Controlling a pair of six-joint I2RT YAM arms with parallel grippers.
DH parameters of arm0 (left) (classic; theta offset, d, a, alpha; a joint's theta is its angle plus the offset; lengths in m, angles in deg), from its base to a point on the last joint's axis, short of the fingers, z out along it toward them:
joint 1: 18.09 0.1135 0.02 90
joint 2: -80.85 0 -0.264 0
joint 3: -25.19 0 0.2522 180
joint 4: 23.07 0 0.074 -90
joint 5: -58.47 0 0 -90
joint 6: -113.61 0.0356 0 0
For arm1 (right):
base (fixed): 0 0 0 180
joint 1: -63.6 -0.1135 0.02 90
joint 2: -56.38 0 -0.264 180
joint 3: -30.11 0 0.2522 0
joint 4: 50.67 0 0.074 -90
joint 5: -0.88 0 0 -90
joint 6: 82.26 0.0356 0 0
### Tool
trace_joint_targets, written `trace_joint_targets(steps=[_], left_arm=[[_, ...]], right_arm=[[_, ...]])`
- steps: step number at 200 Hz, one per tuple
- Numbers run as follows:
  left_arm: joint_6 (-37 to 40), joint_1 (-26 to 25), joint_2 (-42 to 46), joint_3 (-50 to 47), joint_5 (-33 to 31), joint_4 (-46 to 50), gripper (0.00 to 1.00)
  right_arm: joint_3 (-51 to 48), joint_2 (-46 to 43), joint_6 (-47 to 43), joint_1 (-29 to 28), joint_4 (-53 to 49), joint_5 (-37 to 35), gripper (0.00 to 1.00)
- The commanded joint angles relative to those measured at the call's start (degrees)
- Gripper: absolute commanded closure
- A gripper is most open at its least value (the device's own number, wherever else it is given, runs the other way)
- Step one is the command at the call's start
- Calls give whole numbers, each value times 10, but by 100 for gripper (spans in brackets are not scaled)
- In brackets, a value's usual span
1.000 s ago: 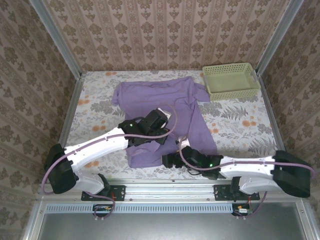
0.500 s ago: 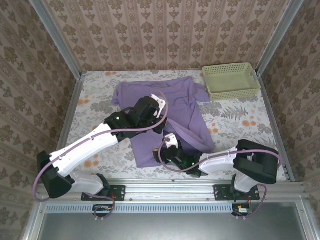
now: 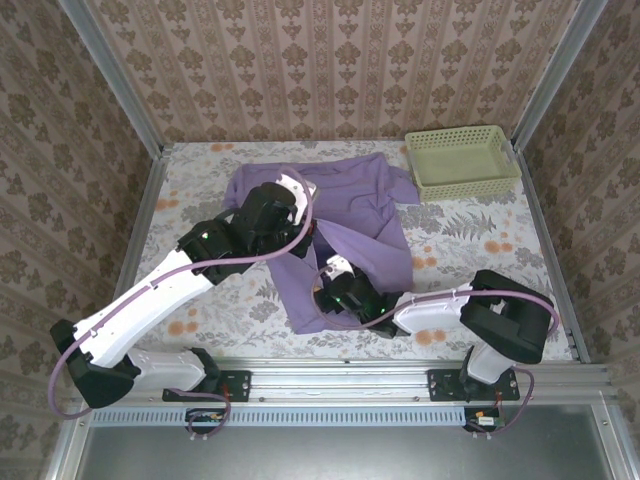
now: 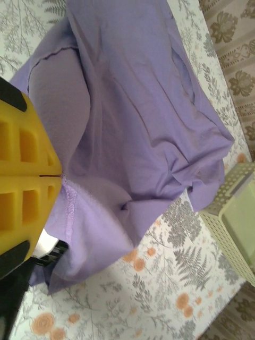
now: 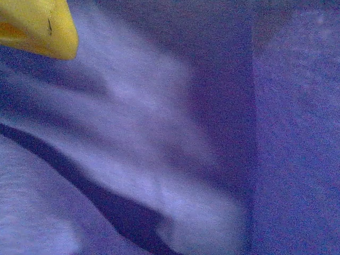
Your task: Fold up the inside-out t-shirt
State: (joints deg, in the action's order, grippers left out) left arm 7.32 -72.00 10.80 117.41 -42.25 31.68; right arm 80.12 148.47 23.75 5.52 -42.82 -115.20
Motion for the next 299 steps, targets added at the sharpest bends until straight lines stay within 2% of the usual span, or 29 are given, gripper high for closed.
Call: trace_joint_targets(steps=[1,66,104,120,136,159,187,212,255,299], left_arm=[[37,5,4,16,-45,16,100],[72,33,-22,29,-50,8,100],[86,42,-28,30,-60,7,100],[96,48,-23,22,-60,-4,100],[104,57,-22,22,-58,-6,100],[110,63,-29,29,-55,-3,100],[109,63,-20,28,-47,-8,100],[95,61,-6,31,-2,-12,100],[58,45,8,77,31,16,100],[9,40,-3,166,35,81,100]], right_arm=[[-4,-25,-24,23,-34,24,13],[-34,-67,-62,10,-36,80,13],[-34,-62,-63,10,-68,56,14],[-28,-58,-62,15,-85,50,19],[-25,-58,-77,14,-94,74,23],[-36,-69,-84,13,-91,110,22],[-28,-56,-66,19,-126,56,22],[-6,-32,-52,30,-146,9,24],[88,46,-57,33,-164,-83,27],[186,115,-35,59,-168,-101,25]])
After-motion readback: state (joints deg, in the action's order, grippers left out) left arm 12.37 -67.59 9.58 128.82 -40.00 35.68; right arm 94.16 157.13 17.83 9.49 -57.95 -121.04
